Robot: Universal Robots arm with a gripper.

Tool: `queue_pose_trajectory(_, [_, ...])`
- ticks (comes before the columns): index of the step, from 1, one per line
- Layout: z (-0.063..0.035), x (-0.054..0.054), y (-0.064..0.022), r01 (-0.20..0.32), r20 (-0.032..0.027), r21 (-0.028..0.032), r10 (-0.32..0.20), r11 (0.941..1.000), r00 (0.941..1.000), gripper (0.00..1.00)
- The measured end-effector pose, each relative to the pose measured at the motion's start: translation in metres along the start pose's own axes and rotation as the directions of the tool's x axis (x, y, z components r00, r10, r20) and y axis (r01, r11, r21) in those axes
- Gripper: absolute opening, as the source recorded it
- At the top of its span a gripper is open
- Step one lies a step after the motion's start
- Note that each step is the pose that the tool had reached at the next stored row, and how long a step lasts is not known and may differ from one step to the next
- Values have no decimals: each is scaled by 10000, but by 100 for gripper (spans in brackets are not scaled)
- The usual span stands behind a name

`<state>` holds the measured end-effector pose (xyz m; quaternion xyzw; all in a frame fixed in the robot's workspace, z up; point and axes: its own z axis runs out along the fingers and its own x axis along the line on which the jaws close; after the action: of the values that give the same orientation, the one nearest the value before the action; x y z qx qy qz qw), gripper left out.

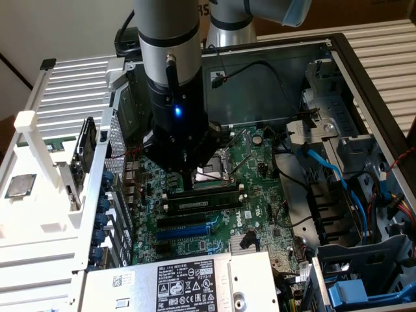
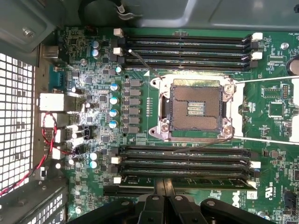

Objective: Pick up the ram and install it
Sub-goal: 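Press down the ram until it locks into place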

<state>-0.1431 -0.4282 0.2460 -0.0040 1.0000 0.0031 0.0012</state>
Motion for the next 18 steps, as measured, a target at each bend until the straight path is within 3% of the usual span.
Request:
queue_pose_trajectory(2, [19, 7, 0, -7, 61, 1, 7, 10000, 10000, 10])
queue_pose_trajectory(6, [48, 44, -1, -32, 124, 0, 32, 10000, 9999, 10])
queue_pose_trajectory(18, [108, 83, -3, -172, 208, 1, 172, 9999, 9996, 10])
